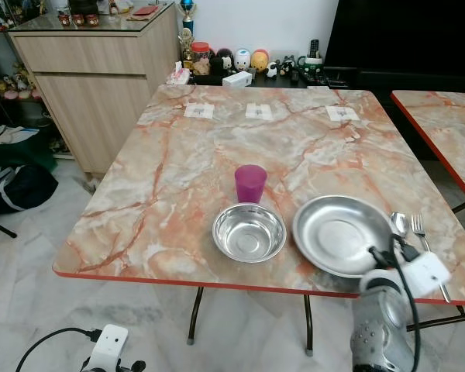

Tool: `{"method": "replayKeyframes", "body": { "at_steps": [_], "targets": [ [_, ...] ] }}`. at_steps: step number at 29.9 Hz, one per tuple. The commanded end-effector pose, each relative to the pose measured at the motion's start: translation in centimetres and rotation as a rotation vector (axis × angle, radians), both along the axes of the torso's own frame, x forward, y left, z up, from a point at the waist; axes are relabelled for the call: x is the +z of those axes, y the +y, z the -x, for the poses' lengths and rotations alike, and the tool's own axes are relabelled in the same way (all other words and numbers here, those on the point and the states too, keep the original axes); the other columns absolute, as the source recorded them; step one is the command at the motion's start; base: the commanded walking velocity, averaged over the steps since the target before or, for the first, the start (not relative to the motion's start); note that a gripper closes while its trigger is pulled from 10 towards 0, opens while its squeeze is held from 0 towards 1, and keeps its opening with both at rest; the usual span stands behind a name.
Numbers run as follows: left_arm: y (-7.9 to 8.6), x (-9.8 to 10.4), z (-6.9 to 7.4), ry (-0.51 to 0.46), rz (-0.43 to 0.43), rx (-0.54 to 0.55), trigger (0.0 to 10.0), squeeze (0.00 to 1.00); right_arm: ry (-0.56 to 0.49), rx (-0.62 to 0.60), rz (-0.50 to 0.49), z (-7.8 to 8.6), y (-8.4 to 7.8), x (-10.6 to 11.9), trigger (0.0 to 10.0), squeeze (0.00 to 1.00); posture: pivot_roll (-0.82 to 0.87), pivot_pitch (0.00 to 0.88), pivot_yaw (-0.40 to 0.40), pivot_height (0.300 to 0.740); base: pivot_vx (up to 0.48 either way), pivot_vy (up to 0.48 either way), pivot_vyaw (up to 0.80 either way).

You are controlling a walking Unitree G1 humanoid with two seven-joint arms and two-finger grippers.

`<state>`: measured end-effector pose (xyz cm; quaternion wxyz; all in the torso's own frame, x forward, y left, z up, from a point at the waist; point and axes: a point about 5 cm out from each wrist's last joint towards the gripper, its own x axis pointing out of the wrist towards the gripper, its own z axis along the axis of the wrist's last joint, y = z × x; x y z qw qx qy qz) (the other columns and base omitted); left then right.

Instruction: Setting the table

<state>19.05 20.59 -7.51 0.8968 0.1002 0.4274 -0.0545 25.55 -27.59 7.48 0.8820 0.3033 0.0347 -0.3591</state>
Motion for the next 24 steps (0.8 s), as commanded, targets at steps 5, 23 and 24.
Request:
{"method": "replayKeyframes", "body": {
  "at_steps": [5,23,24],
  "targets": [
    [0.0,0.1,-0.1,-0.006,-0.003,-0.005,10.0,0.00,-0.192,0.001,0.138,0.1,0.2,3.6,0.0,0.00,0.03,0.010,-0.016,0.740,0.000,0.000,0.00],
    [-0.3,0.1,-0.1,-0.020,0.015,0.002,10.0,0.00,-0.571,0.512,0.118,-0.4,6.5,8.4,10.0,0.00,0.02,0.000,-0.015,0.740,0.000,0.000,0.00],
    [-0.3,0.1,-0.2,-0.024,0.024,0.014,10.0,0.00,-0.571,0.535,0.107,-0.4,7.0,8.2,10.0,0.00,0.03,0.000,-0.018,0.740,0.000,0.000,0.00]
  ]
}}
